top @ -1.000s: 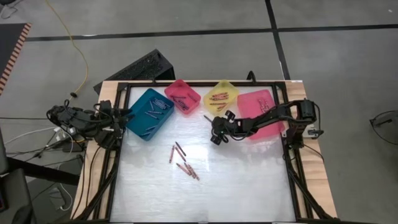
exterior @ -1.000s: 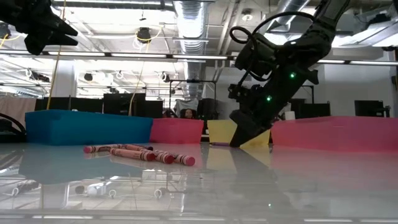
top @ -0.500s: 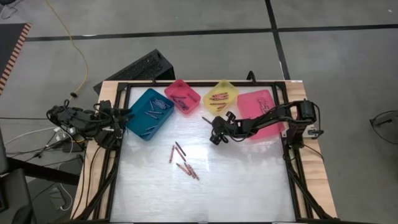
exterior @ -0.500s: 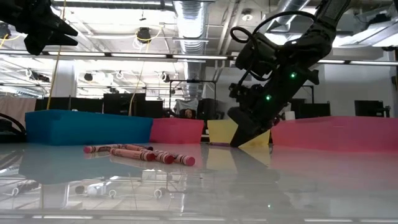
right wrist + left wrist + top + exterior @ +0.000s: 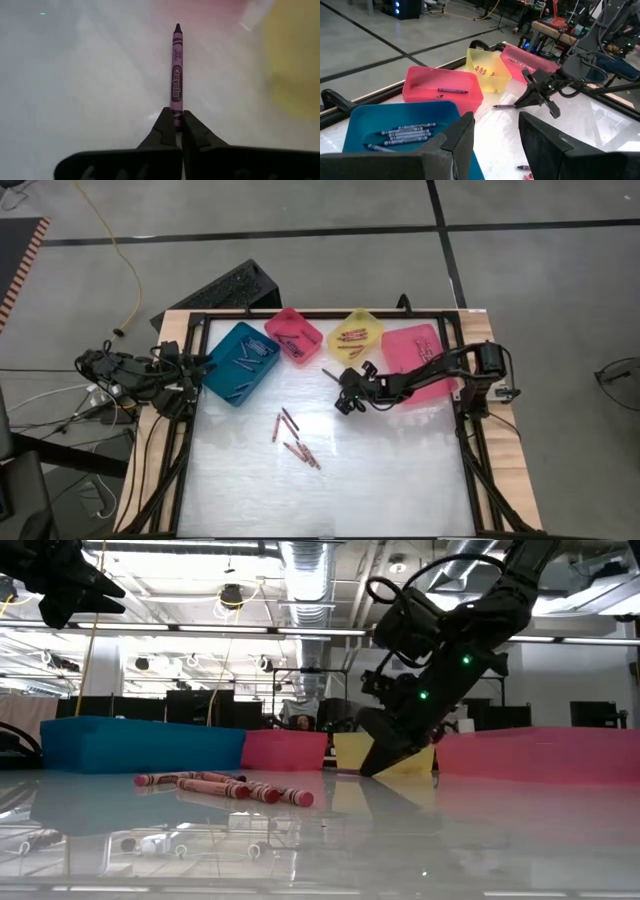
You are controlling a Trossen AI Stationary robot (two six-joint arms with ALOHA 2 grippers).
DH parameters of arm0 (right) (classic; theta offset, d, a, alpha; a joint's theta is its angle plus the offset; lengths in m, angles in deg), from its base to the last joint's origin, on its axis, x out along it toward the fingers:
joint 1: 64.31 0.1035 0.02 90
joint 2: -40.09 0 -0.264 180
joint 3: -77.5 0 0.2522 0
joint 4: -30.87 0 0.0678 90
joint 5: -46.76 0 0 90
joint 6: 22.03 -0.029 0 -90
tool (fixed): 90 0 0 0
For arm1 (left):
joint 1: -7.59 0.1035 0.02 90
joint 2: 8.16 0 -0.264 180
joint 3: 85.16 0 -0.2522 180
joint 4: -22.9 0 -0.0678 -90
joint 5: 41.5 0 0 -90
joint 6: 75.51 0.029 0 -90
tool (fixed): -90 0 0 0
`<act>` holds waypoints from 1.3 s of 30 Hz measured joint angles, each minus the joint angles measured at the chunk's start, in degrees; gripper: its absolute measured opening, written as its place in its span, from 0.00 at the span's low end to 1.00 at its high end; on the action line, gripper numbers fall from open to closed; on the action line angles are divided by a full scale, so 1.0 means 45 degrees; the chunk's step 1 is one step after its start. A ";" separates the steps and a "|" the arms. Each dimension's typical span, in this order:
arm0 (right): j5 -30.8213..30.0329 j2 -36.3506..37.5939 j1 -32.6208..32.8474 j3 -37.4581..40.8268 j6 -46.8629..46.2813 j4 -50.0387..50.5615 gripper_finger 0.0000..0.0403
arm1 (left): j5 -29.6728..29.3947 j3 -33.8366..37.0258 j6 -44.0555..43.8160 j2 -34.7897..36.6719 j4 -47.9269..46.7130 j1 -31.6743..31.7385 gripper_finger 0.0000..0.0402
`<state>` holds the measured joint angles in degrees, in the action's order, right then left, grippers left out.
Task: Sort crayons
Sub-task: Put the violet crayon into the left pink bin
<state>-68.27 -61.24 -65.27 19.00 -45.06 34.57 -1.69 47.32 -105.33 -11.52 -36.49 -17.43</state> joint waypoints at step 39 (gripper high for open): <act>0.0419 -0.1570 -0.3069 -0.5165 0.2844 -0.2337 0.01 | -0.0023 0.0000 0.0039 -0.0005 -0.0034 0.0001 0.36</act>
<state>-66.39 -68.30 -79.08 -4.24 -32.26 24.06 -1.80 47.32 -105.16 -11.54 -36.64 -17.43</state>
